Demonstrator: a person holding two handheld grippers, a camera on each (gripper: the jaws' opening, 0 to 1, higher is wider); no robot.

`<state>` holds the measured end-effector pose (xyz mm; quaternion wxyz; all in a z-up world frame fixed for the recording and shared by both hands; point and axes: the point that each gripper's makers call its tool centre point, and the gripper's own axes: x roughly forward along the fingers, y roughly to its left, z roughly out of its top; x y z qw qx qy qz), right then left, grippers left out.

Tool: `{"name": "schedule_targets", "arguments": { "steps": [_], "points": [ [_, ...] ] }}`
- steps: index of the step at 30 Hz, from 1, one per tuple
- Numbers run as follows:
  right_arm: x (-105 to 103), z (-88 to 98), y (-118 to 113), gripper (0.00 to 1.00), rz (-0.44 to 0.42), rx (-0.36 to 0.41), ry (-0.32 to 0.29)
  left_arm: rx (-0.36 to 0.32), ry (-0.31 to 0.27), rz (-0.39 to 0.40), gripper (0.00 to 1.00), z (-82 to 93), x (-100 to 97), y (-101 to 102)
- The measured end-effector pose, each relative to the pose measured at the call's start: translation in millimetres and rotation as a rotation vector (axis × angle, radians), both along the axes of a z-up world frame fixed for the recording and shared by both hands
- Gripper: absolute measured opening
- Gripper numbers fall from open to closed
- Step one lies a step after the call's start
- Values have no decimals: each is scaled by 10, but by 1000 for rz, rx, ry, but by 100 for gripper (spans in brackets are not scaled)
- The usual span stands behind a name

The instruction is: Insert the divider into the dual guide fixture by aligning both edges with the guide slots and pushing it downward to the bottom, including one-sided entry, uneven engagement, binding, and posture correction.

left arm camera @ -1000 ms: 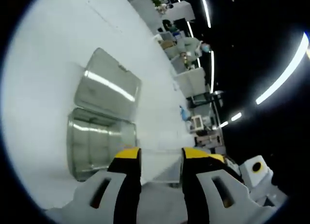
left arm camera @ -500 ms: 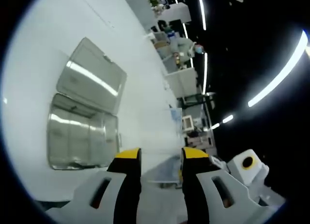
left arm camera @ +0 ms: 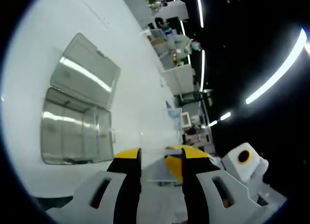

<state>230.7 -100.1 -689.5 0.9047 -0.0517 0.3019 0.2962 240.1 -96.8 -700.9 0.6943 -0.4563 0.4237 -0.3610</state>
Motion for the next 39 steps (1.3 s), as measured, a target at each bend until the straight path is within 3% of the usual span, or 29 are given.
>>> {"name": "schedule_targets", "arguments": {
  "steps": [23, 28, 39],
  "points": [
    [13, 8, 89, 0, 4, -42, 14, -17, -6, 3, 31, 17, 11, 91],
    [28, 36, 117, 0, 2, -45, 10, -14, -9, 11, 39, 10, 32, 139],
    [31, 49, 193, 0, 2, -42, 14, -17, -13, -1, 44, 28, 10, 234]
  ]
}}
